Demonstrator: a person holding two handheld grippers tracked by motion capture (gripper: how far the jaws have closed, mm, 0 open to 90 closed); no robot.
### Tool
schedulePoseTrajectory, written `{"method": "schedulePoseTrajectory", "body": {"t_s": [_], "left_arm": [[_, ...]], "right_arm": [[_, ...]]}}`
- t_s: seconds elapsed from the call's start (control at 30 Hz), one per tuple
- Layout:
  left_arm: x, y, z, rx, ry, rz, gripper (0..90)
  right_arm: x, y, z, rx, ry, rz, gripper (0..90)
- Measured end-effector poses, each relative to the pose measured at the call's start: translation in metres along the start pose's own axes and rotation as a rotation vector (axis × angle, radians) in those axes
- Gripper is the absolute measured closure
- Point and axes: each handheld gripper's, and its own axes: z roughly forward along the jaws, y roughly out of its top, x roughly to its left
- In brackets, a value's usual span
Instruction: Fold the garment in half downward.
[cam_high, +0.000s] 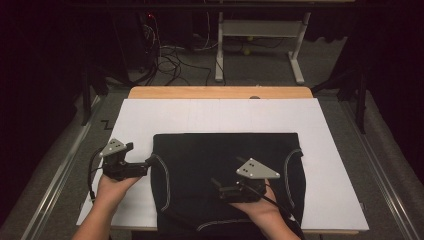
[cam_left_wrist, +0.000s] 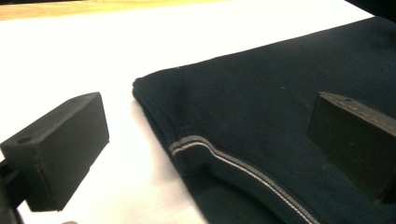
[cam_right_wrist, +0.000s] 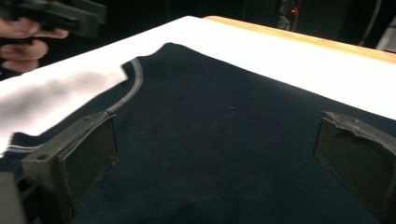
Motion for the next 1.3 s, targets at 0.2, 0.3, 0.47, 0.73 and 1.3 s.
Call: {"method": "schedulePoseTrajectory", "body": {"t_s": [0.2,0.3,0.47,0.73,1.3], "left_arm": [[0.007,0.008,0.002,0.004,0.008,-0.011,0.0],[0.008,0.015,0.002,-0.004,0.008,-0.006,0.0],[0.010,0.033,-0.002,-0.014,0.012,0.007,0.0],[0.018,0.059,0.003,-0.013,0.014,0.005,0.0],[0.035,0.044,0.032,0.054,0.006,-0.050,0.0]], "right_arm": [[0.016,0.001,0.010,0.000,0.040,-0.020,0.2],[0.024,0.002,0.014,0.006,0.053,-0.034,0.2],[0.037,0.004,0.016,-0.001,0.079,-0.053,0.1],[0.050,0.006,0.020,-0.010,0.120,-0.052,0.1],[0.073,0.004,0.030,0.034,0.188,-0.098,0.2]]}}
